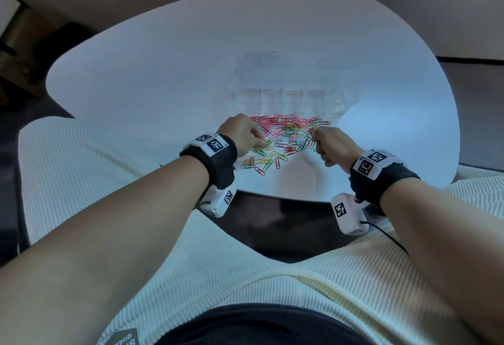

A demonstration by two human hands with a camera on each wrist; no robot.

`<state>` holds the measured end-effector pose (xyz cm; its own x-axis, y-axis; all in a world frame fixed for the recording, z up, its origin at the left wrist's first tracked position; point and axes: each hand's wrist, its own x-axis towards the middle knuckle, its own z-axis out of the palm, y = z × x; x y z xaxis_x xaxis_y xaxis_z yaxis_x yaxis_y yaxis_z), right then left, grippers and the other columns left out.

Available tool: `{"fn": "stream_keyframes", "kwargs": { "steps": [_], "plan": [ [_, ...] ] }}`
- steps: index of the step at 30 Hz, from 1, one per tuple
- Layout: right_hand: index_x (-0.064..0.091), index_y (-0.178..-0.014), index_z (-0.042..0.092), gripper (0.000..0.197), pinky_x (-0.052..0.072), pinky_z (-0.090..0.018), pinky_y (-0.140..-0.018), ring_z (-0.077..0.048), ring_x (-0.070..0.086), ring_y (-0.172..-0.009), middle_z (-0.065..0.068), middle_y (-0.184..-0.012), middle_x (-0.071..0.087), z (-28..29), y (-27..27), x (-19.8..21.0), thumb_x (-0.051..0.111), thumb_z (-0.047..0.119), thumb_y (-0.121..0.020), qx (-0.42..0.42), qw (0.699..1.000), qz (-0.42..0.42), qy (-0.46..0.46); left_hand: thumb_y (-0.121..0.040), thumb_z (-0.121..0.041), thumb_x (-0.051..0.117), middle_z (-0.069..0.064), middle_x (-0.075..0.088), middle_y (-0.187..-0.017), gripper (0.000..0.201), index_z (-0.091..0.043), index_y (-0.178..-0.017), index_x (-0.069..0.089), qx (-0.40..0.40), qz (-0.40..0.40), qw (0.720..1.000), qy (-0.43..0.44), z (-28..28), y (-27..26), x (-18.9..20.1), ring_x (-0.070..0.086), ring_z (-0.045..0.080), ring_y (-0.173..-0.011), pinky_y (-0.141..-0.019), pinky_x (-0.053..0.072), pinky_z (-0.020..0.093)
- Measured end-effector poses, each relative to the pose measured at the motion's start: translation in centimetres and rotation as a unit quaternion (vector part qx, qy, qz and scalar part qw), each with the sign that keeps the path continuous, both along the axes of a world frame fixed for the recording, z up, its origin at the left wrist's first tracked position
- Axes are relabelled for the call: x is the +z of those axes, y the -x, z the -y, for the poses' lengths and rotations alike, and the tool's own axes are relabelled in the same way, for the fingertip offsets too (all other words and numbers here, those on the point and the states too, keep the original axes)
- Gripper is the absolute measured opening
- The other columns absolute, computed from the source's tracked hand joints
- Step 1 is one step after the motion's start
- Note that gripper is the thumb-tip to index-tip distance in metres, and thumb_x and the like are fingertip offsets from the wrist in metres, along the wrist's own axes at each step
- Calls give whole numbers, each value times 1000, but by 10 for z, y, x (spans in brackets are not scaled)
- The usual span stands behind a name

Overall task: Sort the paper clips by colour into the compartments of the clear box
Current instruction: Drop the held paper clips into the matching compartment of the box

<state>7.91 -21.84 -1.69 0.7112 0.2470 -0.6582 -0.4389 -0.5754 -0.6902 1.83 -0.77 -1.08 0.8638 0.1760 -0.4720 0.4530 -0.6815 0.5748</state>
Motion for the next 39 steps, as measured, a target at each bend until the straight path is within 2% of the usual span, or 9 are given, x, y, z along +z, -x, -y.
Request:
{"fn": "stream_keyframes", "kwargs": {
  "steps": [5,8,14,18,21,25,30,34,39],
  "plan": [
    [16,-70,22,25,10,-24,-46,-16,9,-52,-2,-60,18,2,-3,11,39,11,-75,-120,980,-87,-136,-90,-14,50,-2,42,-62,19,-14,-72,52,73,-41,976,201,10,-1,19,30,14,-48,-46,26,22],
    [28,-64,18,15,15,-17,-37,-15,19,-40,-6,-55,38,5,-8,26,33,10,-76,-158,959,-121,-203,-73,-12,41,-1,22,-56,23,-18,-68,20,127,-53,918,372,15,-2,30,10,12,-50,-46,10,19],
    [22,-63,19,24,16,-15,-33,-12,21,-38,-4,-56,41,9,-18,53,24,-3,-72,-183,937,-102,-280,-56,0,33,1,13,-58,30,-19,-66,14,106,22,841,530,29,-11,56,5,12,-53,-49,7,20],
    [30,-63,16,27,17,-20,-42,-15,26,-43,-6,-57,42,9,-28,63,25,-5,-79,-182,960,-36,-211,-52,-1,31,2,11,-57,26,-22,-60,18,123,68,821,553,32,-24,69,4,12,-53,-49,5,22],
    [40,-65,11,24,25,-26,-49,-19,34,-50,-9,-62,44,17,-42,68,33,-6,-81,-100,993,45,-51,-53,-2,31,0,17,-52,24,-22,-60,20,126,92,822,548,35,-36,76,4,12,-51,-49,3,25],
    [50,-77,8,9,36,-30,-57,-23,43,-63,-11,-71,50,39,-62,69,46,1,-77,-1,988,103,114,-60,3,30,0,22,-51,25,-21,-61,24,112,110,807,570,48,-54,92,6,12,-50,-50,3,23],
    [48,-77,9,15,37,-25,-56,-20,45,-62,-10,-76,48,52,-75,69,44,-2,-86,-152,987,45,-42,-65,7,22,1,23,-54,30,-22,-71,27,93,114,802,579,69,-80,111,7,12,-51,-49,4,24],
    [36,-78,20,26,17,-30,-61,-19,20,-66,-6,-73,27,46,-84,67,38,-4,-88,-215,960,8,-178,-69,6,23,4,27,-52,38,-13,-89,50,92,105,821,554,86,-97,109,7,14,-52,-50,6,27],
    [39,-84,17,21,31,-28,-61,-19,29,-61,-6,-70,33,37,-94,65,40,-3,-88,-237,946,-24,-221,-75,1,26,3,28,-55,24,-9,-66,46,147,13,839,524,103,-112,84,7,15,-51,-45,9,22]
  ]
}}
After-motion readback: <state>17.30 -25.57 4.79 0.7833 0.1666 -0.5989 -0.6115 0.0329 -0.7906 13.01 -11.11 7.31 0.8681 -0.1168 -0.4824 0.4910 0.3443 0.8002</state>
